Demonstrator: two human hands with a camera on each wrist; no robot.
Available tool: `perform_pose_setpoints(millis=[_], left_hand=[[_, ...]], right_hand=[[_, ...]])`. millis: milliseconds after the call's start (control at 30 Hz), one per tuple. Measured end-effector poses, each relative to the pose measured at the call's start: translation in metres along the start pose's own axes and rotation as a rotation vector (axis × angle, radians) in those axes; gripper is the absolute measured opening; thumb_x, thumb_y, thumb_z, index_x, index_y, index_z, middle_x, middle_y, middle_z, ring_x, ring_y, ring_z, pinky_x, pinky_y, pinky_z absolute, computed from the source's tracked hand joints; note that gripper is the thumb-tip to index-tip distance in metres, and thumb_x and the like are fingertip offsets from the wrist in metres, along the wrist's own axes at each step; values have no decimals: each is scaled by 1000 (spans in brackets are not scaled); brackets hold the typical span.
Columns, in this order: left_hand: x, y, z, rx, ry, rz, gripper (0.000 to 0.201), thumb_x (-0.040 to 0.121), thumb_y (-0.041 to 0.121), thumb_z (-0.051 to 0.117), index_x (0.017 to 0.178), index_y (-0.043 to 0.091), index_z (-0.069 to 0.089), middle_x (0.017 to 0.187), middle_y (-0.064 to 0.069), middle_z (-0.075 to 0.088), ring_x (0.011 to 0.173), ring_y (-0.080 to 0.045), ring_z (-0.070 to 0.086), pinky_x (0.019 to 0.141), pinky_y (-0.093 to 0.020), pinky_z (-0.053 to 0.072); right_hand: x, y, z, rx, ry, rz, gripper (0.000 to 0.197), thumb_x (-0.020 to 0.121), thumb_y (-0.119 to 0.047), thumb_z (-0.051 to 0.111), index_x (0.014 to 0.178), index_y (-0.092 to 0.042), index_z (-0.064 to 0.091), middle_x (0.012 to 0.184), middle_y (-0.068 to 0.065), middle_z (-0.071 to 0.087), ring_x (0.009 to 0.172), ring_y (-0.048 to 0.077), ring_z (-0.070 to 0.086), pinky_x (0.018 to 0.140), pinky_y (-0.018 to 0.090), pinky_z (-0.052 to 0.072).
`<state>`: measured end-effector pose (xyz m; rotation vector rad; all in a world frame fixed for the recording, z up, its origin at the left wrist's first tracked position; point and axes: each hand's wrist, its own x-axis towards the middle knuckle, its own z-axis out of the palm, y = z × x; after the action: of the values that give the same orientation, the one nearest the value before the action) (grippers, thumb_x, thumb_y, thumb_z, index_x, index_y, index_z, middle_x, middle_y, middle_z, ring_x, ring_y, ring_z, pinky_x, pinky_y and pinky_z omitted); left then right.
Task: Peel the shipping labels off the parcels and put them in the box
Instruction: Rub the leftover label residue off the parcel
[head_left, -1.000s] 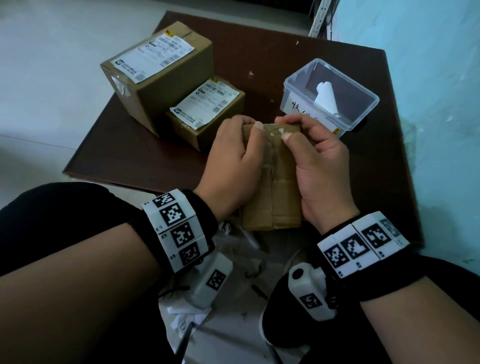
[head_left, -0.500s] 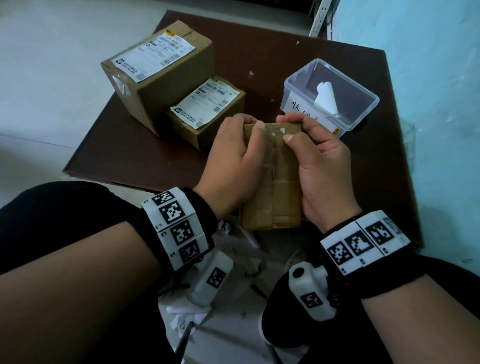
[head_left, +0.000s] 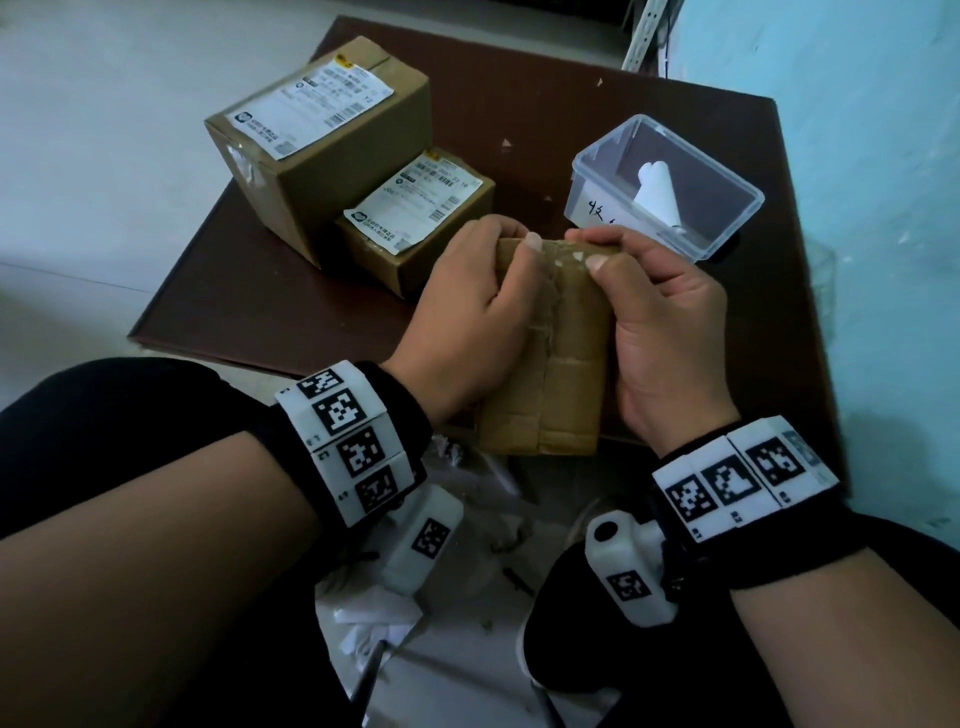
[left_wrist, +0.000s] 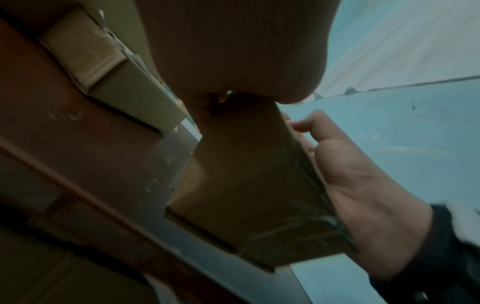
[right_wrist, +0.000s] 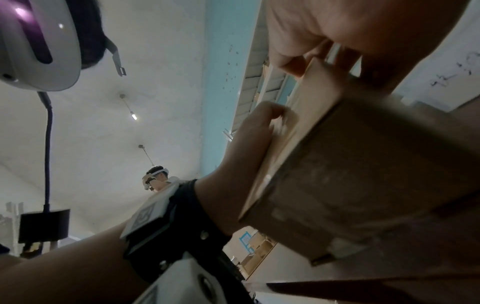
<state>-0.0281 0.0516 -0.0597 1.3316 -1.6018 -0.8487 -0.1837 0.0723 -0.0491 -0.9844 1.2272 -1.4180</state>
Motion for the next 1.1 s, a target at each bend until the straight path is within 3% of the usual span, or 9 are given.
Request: perform_pose_setpoints(millis=[133,333,533,700,833,1100], left_hand=[[5,1,-8,7,-51,33,28,109,39,43,111,19,63,96,8,59,88,-4,56,77,-22,42],[4,-1,-13,88,-88,121,24,110,32,45,116,16,62,100,9,58,91,1,54,75,-7,39],[5,0,-15,97,-108,118,23,111,31,46,115,17,63,99,10,60,93,2,55,75,-5,39],[7,1,-17,70,-109,116,24,111,30,46,113,14,64,97,3,63,93,-4,56,73,-7,41],[6,-1,-17,113,-132,154,23,110,30,47,116,14,62,100,5,60,92,-2,56,74,-8,41],[7,0,-18,76,-145,105,22,111,31,45,114,17,63,96,9,61,88,2,56,71,-8,41]], right_hand=[[4,-5,-3,45,-69,20,13,97,1,71,103,-9,77,105,6,79,104,19,75,93,38,64],[4,-4,-6,-4,-93,40,12,94,-1,75,97,-13,77,107,10,77,109,24,72,98,43,64],[5,-6,-10,-65,-134,5,16,98,0,70,98,-14,78,104,7,80,107,23,74,92,38,65],[5,-4,-11,-64,-142,-10,12,99,-2,71,102,-12,77,107,7,80,110,24,75,91,37,64],[5,1,-8,-51,-136,-14,12,95,1,74,99,-11,75,104,6,79,107,23,74,96,41,63],[6,-6,-14,-85,-180,-3,18,99,1,68,100,-15,77,110,11,79,110,26,75,87,35,64]])
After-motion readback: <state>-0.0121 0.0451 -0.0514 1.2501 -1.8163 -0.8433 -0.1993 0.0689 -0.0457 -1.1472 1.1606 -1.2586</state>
